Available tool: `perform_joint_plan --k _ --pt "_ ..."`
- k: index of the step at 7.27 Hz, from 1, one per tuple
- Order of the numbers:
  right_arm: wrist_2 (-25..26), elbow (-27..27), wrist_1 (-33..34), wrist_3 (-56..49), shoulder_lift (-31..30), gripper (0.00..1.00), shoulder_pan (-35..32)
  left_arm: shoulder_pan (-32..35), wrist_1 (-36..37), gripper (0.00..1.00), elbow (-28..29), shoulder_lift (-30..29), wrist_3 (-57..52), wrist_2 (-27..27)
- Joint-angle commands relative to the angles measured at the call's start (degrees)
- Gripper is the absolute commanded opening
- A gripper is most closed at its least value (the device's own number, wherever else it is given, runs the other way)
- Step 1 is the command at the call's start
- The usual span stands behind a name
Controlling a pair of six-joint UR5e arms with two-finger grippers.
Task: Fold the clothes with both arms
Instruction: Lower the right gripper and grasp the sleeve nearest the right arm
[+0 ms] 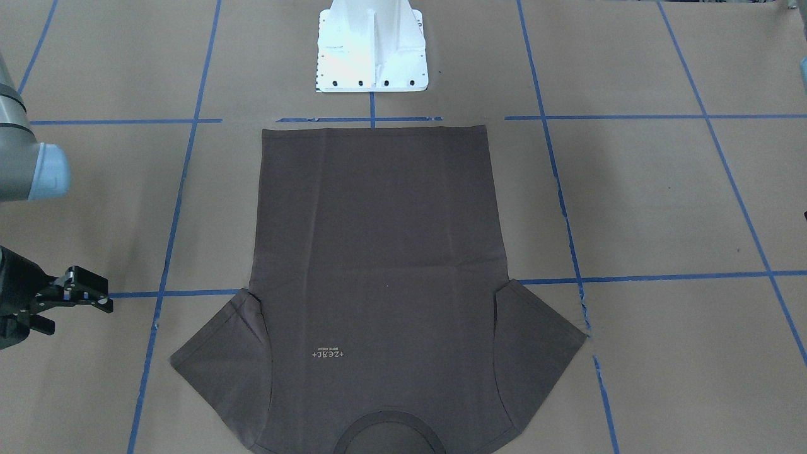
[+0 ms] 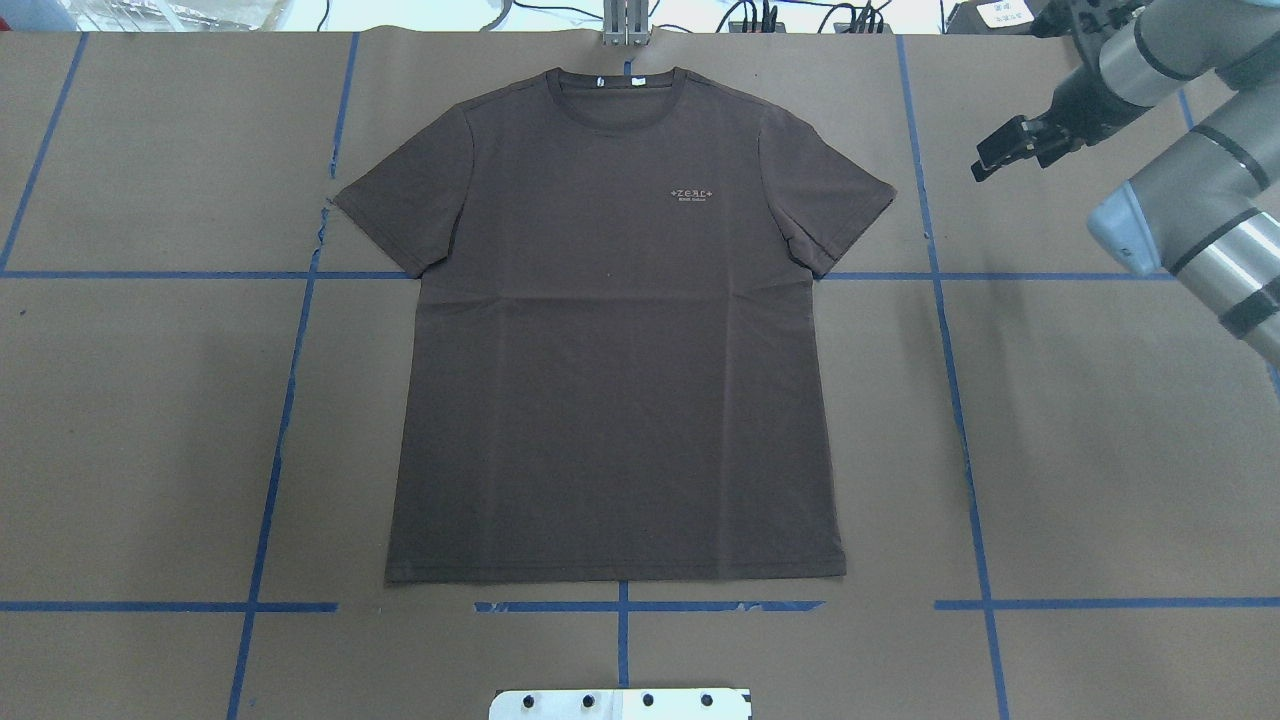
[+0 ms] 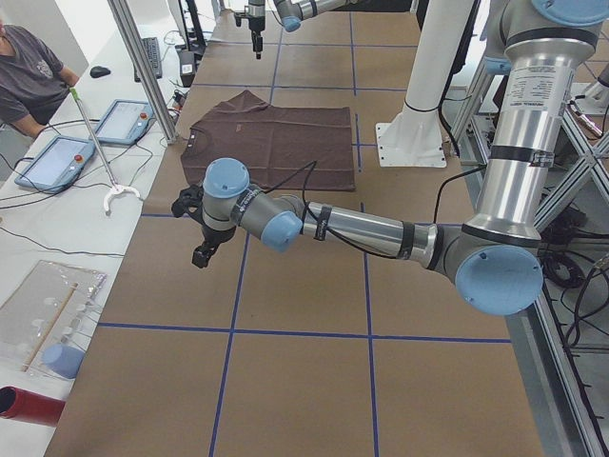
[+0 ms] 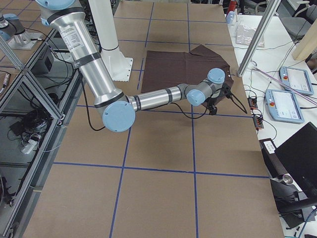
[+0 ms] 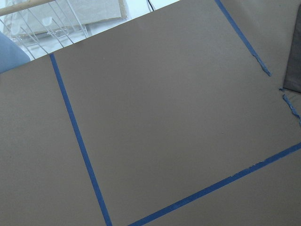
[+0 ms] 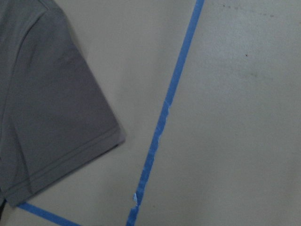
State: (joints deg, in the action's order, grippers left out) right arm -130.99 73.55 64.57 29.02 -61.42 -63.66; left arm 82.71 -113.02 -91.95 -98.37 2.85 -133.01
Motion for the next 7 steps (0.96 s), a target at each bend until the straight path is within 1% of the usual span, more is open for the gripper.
perform_joint_plan --k 1,3,4,6,7 --pt "6.8 -7.1 -2.2 10.8 6.0 1.00 5.3 -0.2 0.1 1.00 0.4 -0.7 0.2 0.0" --pt "8.1 -15.5 -5.8 17.0 11.0 1.00 7.1 -0.2 -0.1 1.00 1.3 -1.6 0.1 0.0" --pt "9.0 -16.8 -5.8 17.0 11.2 1.00 7.6 -0.2 -0.1 1.00 1.3 -1.6 0.1 0.0" --pt "9.2 -17.2 -5.8 17.1 11.2 0.97 8.4 -0.1 -0.1 1.00 1.3 -1.6 0.1 -0.1" --pt "9.6 -17.6 -5.8 17.0 11.2 0.93 8.7 -0.1 -0.1 1.00 1.3 -1.6 0.1 0.0"
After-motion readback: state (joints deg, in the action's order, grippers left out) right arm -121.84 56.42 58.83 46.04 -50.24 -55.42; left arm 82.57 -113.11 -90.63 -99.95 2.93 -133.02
